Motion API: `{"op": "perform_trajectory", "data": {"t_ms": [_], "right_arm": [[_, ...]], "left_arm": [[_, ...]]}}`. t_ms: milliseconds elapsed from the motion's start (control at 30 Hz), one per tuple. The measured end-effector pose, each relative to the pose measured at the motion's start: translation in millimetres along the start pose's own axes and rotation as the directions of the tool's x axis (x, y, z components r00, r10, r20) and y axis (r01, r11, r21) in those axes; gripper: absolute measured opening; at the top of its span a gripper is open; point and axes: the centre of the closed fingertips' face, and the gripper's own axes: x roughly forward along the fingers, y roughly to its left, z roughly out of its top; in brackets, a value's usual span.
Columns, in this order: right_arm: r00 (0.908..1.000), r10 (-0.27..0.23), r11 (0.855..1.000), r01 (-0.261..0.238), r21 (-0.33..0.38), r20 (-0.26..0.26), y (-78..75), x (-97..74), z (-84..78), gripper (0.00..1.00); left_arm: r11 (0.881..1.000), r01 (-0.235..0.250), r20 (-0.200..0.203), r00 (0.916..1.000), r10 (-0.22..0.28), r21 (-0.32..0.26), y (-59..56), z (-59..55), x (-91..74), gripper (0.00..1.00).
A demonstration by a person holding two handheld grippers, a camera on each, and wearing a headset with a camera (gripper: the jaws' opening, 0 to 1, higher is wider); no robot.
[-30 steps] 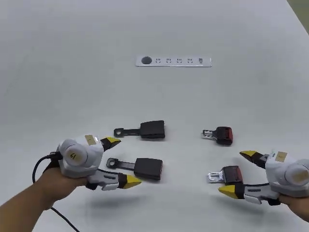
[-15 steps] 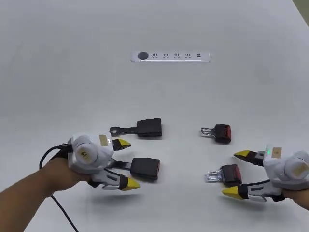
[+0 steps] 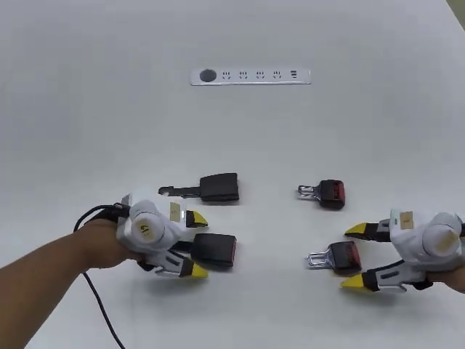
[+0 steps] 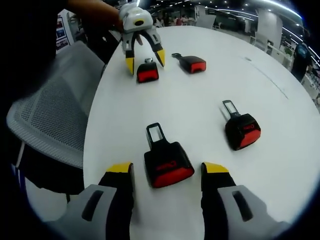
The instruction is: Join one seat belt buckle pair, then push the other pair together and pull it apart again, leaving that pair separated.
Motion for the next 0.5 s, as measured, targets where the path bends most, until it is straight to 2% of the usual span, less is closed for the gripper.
{"op": "perform_trajectory", "data": {"t_ms": [67,133,167,233,367,500], "right_arm": [[0.9999,0.008,1.000,-0.008,-0.013,-0.008,-0.5,0.1,-0.7,0.51],[0.9997,0.016,1.000,-0.016,-0.027,-0.017,-0.2,0.0,-0.5,0.48],[0.9996,0.016,0.999,-0.017,-0.035,-0.022,-1.0,0.0,-1.6,0.47],[0.9994,0.018,0.999,-0.019,-0.050,-0.029,-2.4,0.2,-3.8,0.46],[0.9995,0.004,0.999,-0.006,-0.048,-0.032,-5.4,0.1,-3.9,0.42],[0.9992,-0.018,0.999,0.016,-0.050,-0.036,-8.2,0.6,-3.6,0.38]], "left_arm": [[1.000,0.003,-0.011,0.9999,-0.003,0.010,0.1,-2.0,2.4,0.48],[0.999,-0.002,-0.039,0.9992,0.004,0.037,0.7,-8.7,4.2,0.48],[0.999,0.009,-0.002,1.0000,-0.009,0.043,-1.2,-2.4,4.4,0.47],[1.000,0.000,-0.015,0.9999,0.000,0.031,-1.0,-6.0,3.0,0.47],[1.000,-0.011,0.004,0.9999,0.011,0.016,-1.7,-6.9,2.4,0.45],[0.998,-0.050,0.020,0.9985,0.051,-0.046,3.2,-6.7,1.0,0.37]]}}
